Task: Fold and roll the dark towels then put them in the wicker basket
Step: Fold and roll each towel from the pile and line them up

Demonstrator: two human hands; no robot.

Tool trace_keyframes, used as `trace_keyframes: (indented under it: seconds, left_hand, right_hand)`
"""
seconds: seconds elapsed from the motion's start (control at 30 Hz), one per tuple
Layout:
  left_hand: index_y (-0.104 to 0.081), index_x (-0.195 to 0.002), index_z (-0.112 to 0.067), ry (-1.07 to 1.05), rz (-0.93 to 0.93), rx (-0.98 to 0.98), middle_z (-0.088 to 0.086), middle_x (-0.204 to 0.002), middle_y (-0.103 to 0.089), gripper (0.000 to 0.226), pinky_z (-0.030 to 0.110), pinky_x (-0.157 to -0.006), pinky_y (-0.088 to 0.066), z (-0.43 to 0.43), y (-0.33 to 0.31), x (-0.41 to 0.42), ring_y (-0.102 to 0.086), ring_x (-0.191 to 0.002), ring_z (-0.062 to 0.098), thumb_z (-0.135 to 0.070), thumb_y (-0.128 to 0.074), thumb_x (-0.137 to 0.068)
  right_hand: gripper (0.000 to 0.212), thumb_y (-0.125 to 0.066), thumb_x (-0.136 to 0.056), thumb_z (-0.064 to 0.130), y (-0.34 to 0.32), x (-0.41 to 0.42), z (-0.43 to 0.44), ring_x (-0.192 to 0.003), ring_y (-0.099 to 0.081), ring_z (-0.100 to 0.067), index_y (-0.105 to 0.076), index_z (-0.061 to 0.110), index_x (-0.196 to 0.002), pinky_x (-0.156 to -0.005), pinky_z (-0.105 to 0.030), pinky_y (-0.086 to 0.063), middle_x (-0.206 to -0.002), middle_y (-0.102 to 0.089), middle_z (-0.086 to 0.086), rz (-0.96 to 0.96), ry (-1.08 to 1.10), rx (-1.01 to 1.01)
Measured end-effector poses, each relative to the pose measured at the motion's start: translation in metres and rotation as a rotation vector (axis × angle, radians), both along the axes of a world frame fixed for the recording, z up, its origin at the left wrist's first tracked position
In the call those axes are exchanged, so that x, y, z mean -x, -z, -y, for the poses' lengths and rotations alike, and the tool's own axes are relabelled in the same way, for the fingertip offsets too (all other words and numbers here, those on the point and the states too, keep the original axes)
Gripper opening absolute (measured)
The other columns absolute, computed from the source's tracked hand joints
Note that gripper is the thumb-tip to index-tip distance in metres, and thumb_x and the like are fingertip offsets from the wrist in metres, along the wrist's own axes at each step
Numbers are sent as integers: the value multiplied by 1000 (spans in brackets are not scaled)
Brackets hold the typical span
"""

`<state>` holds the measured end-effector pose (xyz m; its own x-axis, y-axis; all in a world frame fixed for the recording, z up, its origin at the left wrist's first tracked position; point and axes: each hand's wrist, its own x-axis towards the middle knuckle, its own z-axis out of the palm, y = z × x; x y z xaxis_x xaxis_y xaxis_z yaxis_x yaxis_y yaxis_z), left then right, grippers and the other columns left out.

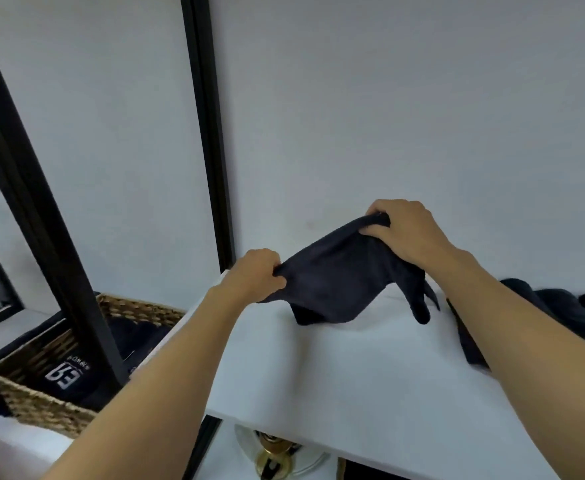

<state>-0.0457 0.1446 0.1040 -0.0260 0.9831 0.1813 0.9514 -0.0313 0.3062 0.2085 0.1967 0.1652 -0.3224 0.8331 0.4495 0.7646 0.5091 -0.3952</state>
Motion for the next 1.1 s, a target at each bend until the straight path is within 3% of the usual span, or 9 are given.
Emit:
trace_keyframes:
  seconds: [0.2, 0.33, 0.47, 0.6, 0.7, 0.8, 0.93, 1.03, 1.1]
  left_hand:
    - [-51, -106, -18, 45, 232, -308, 1, -88, -60, 8, 28, -65, -44, -13, -39, 7, -58, -76, 18, -22, -52, -98]
    - [-69, -106, -16, 156, 67, -229, 2, -99, -67, 14, 31, -80, -48, -25, -62, 16, -60, -90, 20, -16, -60, -94]
    - [-69, -105, -19, 45, -90, -386, 3, -99, -67, 15, 42, -77, -52, -34, -77, 8, -60, -88, 23, -21, -57, -95]
    - [-65, -103, -17, 46, 69, -633, -3, -94, -66, 14, 40, -74, -53, -29, -76, -6, -60, -85, 20, -15, -54, -95]
    - [-65, -86, -22, 119, 150, -396, -6, -81, -66, 15, 37, -69, -54, -16, -45, 6, -62, -76, 20, -8, -61, -82]
    - [-57, -65, -37, 170, 19, 12, -15, -69, -59, 13, 38, -70, -55, 6, 13, 14, -62, -73, 19, -27, -63, -67]
    - [-67, -60, -39, 220, 11, 519, -13, -72, -68, 22, 19, -72, -50, 23, 58, 16, -66, -76, 9, -21, -76, -69]
    - [-74, -74, -24, 176, 47, 619, -10, -77, -73, 13, 26, -86, -50, 17, 44, 14, -69, -76, 10, -32, -68, -83]
    - [-72, -79, -15, 107, 47, 499, -2, -80, -74, 19, 29, -85, -52, 4, 44, 13, -70, -76, 15, -27, -62, -88]
  right_hand:
    - [14, -65, -90, 25, -11, -69, -5, -94, -59, -21, -68, 17, -102, -76, -28, -41, -100, -65, -1, 214, 61, 141]
    - [15, -64, -92, 22, -11, -95, -9, -90, -55, -20, -69, 14, -104, -77, -30, -39, -102, -66, -4, 287, 124, 136]
    - [14, -60, -93, 20, -15, -102, -17, -93, -57, -25, -67, 15, -104, -80, -34, -42, -99, -63, -2, 192, 228, -52]
    - [16, -57, -92, 12, -16, -101, -6, -90, -57, -21, -64, 16, -105, -79, -32, -43, -100, -61, 1, 48, 272, -272]
    - [21, -58, -83, 4, 9, -106, 14, -84, -55, -16, -61, 22, -92, -74, -27, -42, -92, -60, 7, 95, 168, -75]
    - [28, -61, -78, 9, 66, -109, 38, -79, -58, -14, -54, 35, -78, -65, -21, -42, -82, -60, 11, 370, 65, 294]
    - [18, -68, -79, 15, 106, -104, 61, -76, -60, -6, -66, 31, -86, -66, -16, -47, -90, -66, 14, 502, -27, 853]
    - [16, -58, -86, 15, 99, -106, 52, -84, -68, -11, -72, 20, -92, -67, -22, -51, -92, -71, 9, 328, 44, 862]
    - [19, -52, -87, 13, 100, -105, 38, -82, -68, -16, -71, 14, -90, -69, -28, -52, -91, -72, 0, 258, 143, 691]
